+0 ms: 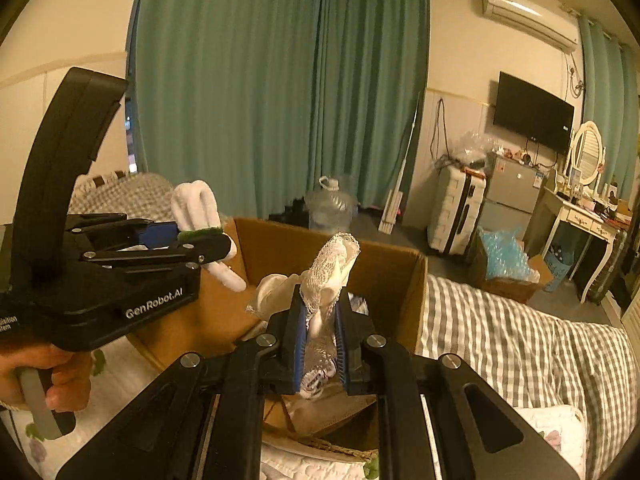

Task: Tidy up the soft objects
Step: 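Lift both socks and carry them over the cardboard box, then open both tools to drop the socks into the box, then withdraw both open tools from the box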

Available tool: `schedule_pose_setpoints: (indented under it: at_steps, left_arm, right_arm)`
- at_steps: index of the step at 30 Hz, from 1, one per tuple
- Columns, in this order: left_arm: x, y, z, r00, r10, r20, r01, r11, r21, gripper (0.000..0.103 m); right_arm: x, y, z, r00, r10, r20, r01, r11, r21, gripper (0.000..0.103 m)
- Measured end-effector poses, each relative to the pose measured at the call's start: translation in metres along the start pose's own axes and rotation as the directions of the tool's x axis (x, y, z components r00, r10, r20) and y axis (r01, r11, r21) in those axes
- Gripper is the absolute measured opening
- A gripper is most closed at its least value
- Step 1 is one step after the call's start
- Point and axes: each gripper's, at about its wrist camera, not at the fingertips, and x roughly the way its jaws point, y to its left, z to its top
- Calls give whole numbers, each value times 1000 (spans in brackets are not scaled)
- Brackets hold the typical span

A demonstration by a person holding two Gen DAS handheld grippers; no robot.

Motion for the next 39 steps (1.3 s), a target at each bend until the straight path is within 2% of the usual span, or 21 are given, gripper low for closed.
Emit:
schedule_pose_setpoints:
  at_steps: [7,12,16,19,21,22,24,26,28,32,36,39]
  left_arm:
    - [32,-2,-16,996,21,-87,-19,1000,23,30]
    - [56,-8,-26,980,38,-195,-30,998,46,34]
    - [54,-7,-24,978,36,-204,-29,999,33,35]
    - [53,-8,-23,978,26,-208,-22,1000,23,42]
    - [51,-5,-22,980,8,-199,-5,1000,15,50]
    - [50,-5,-21,981,10,-194,-7,1000,15,57]
    - [46,-5,-18,983,13,-181,-9,1000,18,63]
    - [38,-4,-14,987,5,-162,-4,1000,10,74]
    - [29,-1,-8,992,10,-126,-11,1000,-5,78]
    - [4,10,3,999,13,-47,-15,999,-49,81]
    - [-19,20,13,1000,20,-14,-22,996,-87,81]
    - [-39,27,17,999,38,20,-35,994,-101,81]
  right_arm:
    - [29,-3,-16,996,-10,-83,8,1000,-25,12]
    - [46,-8,-27,987,-9,-163,6,1000,-14,12]
    - [45,-8,-32,987,-8,-161,4,1000,-22,19]
    - [40,-8,-33,991,-4,-137,1,1000,-16,26]
    - [35,-7,-32,992,4,-126,-6,1000,-17,29]
    - [31,-3,-31,992,6,-123,-8,1000,-21,29]
    - [26,-1,-29,993,-8,-114,4,999,-35,30]
    - [22,-4,-26,995,-18,-99,14,999,-35,40]
    - [13,-10,-22,998,-23,-66,22,1000,-17,58]
    - [-6,-13,-10,999,-40,-17,40,999,12,59]
    - [-33,-11,3,997,-62,47,61,998,24,65]
    - [-52,-5,10,995,-63,80,62,998,15,65]
